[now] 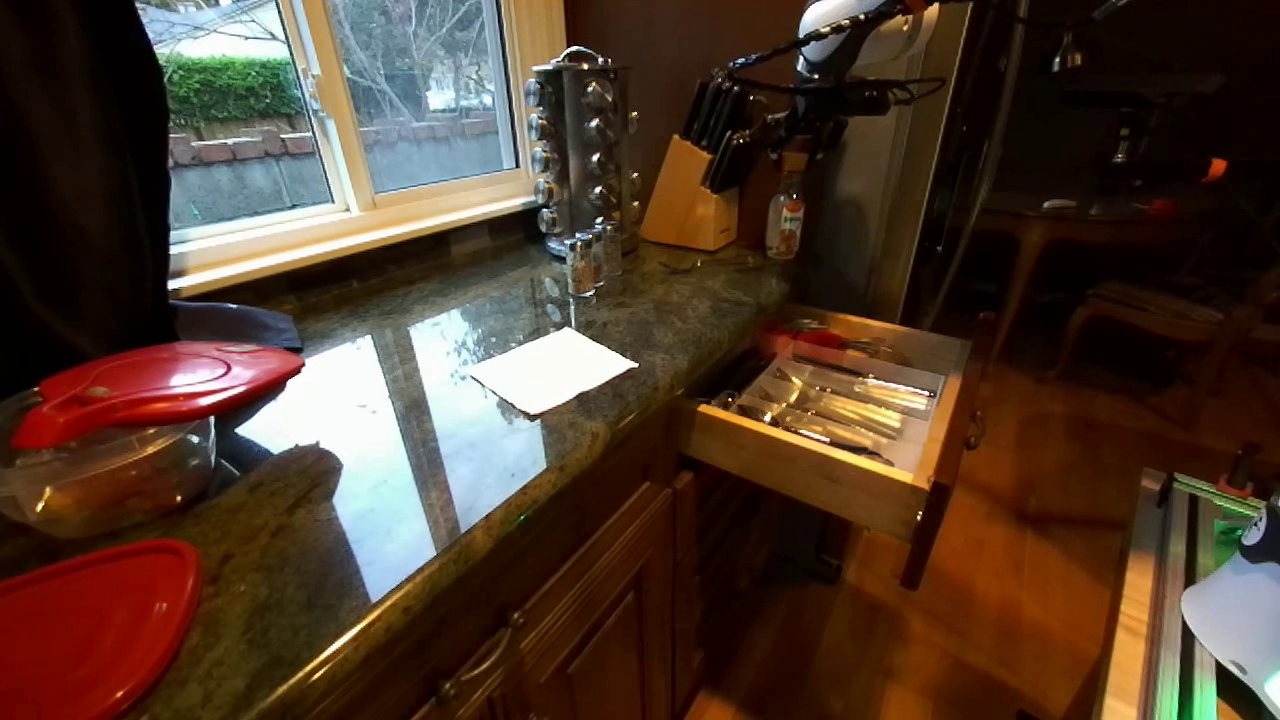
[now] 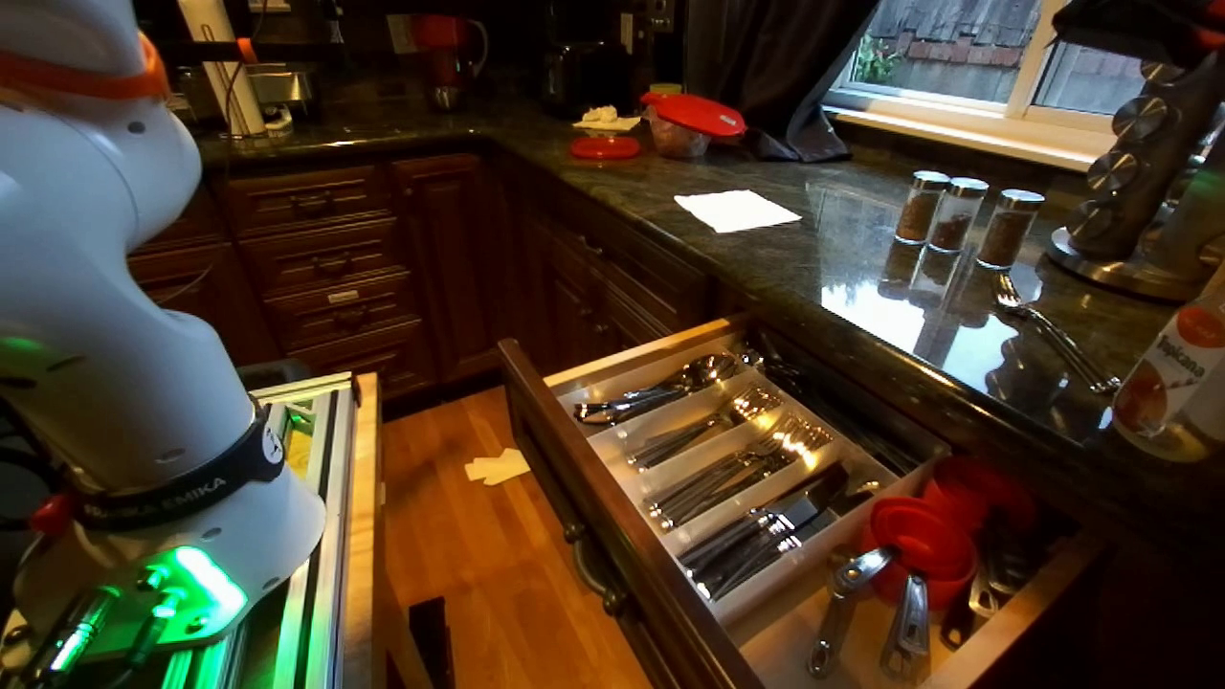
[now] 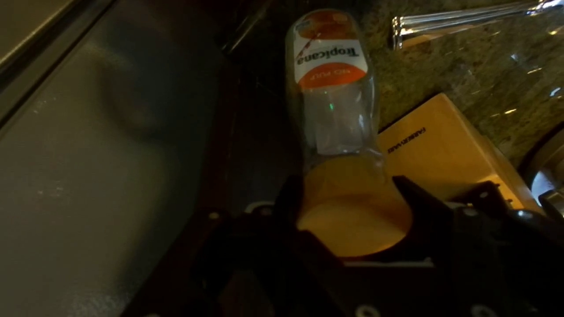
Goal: Move the bottle to the left
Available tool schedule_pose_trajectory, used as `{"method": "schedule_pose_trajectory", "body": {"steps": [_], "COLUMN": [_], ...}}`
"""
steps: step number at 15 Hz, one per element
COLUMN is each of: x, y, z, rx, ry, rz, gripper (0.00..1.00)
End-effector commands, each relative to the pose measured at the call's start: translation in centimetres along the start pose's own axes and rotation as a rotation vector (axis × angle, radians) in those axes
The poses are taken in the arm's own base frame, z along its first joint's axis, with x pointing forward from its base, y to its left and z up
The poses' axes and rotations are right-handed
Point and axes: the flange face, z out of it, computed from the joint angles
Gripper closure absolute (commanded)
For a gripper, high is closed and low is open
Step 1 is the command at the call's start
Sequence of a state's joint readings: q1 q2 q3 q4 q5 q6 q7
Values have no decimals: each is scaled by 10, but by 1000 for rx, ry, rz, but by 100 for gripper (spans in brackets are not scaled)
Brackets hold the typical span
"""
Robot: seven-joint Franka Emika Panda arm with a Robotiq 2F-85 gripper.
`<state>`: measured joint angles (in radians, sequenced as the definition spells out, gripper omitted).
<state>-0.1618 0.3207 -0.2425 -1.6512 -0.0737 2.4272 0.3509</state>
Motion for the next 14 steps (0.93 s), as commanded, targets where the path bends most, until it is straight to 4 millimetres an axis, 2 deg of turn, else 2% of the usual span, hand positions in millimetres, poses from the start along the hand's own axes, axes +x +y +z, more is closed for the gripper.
{"method": "schedule_pose_trajectory", "body": {"steps": [1, 4, 8, 11, 14], "x": [-19, -45, -93, -130, -170], "y": [10, 20, 29, 19, -2], "z": [-37, -71, -112, -136, -152], "rx": [-5, 25, 58, 120, 179], "ry": [-25, -88, -179, -170, -142], "rz": [-55, -192, -400, -557, -709], "gripper": [71, 71, 71, 71, 71]}}
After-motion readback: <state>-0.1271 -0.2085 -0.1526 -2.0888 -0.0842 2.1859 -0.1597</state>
